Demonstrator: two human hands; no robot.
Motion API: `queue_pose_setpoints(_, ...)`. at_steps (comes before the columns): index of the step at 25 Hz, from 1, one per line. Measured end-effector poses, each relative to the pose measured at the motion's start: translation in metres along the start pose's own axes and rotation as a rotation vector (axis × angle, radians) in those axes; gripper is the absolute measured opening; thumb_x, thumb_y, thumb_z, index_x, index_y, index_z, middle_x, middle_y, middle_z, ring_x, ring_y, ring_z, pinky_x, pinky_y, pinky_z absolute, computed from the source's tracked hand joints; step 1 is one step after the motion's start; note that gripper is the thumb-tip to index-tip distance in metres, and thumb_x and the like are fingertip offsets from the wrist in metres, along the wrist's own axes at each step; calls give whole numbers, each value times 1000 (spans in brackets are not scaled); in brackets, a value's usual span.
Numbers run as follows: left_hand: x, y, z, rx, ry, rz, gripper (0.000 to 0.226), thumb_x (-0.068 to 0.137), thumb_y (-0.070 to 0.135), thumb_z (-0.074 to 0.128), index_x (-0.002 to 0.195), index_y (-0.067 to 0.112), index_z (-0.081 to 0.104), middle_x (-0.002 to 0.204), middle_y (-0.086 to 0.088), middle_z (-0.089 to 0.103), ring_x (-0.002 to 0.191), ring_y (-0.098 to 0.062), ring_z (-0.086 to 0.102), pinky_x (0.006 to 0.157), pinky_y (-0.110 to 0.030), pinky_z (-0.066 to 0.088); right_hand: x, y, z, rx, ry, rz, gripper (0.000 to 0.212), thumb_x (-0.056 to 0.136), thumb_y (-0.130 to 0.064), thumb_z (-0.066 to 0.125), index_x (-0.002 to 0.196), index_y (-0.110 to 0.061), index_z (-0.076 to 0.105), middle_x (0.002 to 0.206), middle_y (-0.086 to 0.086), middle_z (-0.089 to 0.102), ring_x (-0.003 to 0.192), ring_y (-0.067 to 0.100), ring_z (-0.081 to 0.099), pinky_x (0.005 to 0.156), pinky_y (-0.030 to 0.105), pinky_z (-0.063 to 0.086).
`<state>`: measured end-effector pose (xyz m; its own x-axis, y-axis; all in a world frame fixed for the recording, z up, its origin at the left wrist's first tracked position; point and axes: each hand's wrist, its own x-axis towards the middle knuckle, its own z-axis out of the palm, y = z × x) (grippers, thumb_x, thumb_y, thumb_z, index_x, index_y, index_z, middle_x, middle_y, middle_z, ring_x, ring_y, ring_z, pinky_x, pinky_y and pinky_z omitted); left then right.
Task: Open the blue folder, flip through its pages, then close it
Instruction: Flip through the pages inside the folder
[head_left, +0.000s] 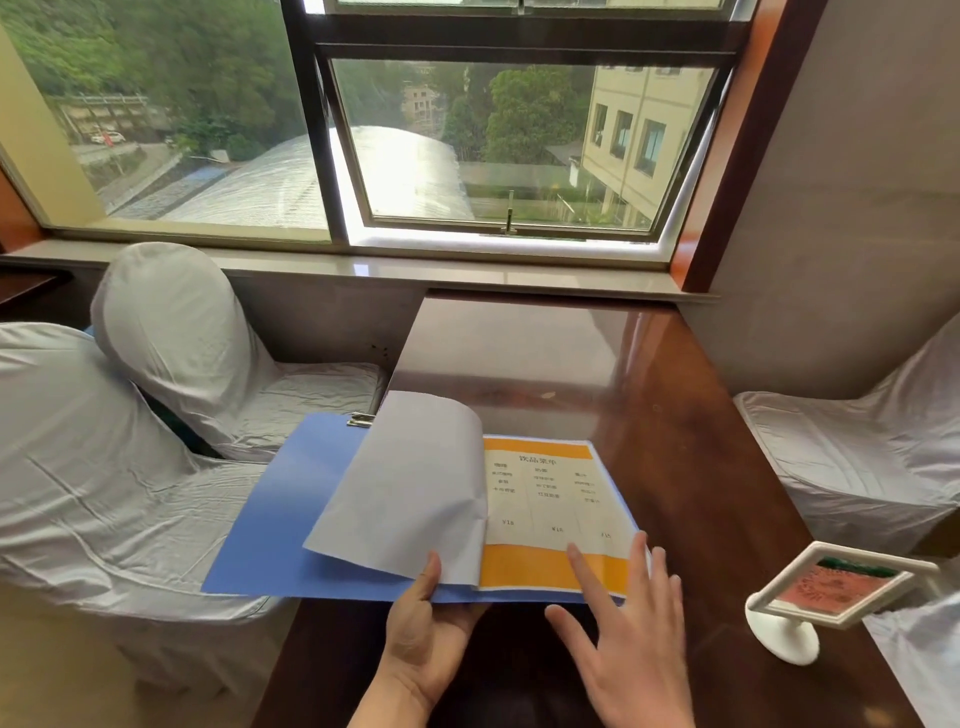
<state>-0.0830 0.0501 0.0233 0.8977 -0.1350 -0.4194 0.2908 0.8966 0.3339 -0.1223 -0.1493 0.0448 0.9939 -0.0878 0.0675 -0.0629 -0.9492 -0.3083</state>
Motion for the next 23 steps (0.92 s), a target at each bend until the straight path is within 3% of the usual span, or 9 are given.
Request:
queue_pose_setpoints(2,2,0,0,-30,-24,-18,46,91,27,53,130,3,52,127,-29,62,112,-46,62,80,-59,57,0,7,0,0,-114,113,84,64,-93,-7,142,-61,-15,165,15,-18,151,34,-20,123,48,-7)
queue_pose_setpoints(7,2,-4,3,-5,-63,-72,50,90,31,51,131,1,51,127,-31,61,112,-48,61,79,-59,57,6,7,1,114,-186,142,97,64,-91,-1,152,-53,14,168,7,7,154,24,-9,123,47,-7)
queue_pose_setpoints(11,-1,-4,3,12,-66,-101,50,95,32,47,131,-2,50,128,-32,59,113,-48,60,79,-59,57,7,2,-3,163,-179,101,104,68,-87,3,156,-34,16,168,-1,11,154,22,-5,123,45,-8)
queue_pose_setpoints(15,-3,-3,-1,22,-34,-125,52,94,33,47,132,-3,48,132,-33,56,119,-50,55,97,-62,46,5,-9,-15,251,-85,77,93,77,-81,15,156,-32,17,167,-7,12,154,23,-2,122,46,-7)
queue_pose_setpoints(17,-2,-5,-4,17,-17,-117,55,93,34,48,134,-2,47,134,-33,54,121,-50,53,104,-62,38,5,-16,-20,375,-34,43,83,83,-75,28,155,-37,15,166,-16,6,154,16,3,124,47,-1)
queue_pose_setpoints(20,-2,-10,-5,78,-43,-128,54,96,38,43,132,-1,54,135,-30,55,125,-46,52,105,-59,41,9,-28,-29,608,74,-17,75,86,-63,48,150,-46,13,154,-40,-1,143,-14,7,120,36,25)
queue_pose_setpoints(21,-6,-13,-6,157,-82,-103,56,100,41,34,131,0,56,138,-27,53,130,-42,48,109,-56,37,10,-32,-31,628,130,-58,74,87,-58,52,150,-43,18,153,-40,2,141,-19,7,116,30,30)
queue_pose_setpoints(23,-14,-18,-9,236,-157,-71,70,102,47,10,137,-1,48,150,-24,38,142,-36,30,119,-51,12,13,-42,-31,556,241,-195,67,92,-44,60,151,-26,34,161,-24,15,145,-9,17,112,28,36)
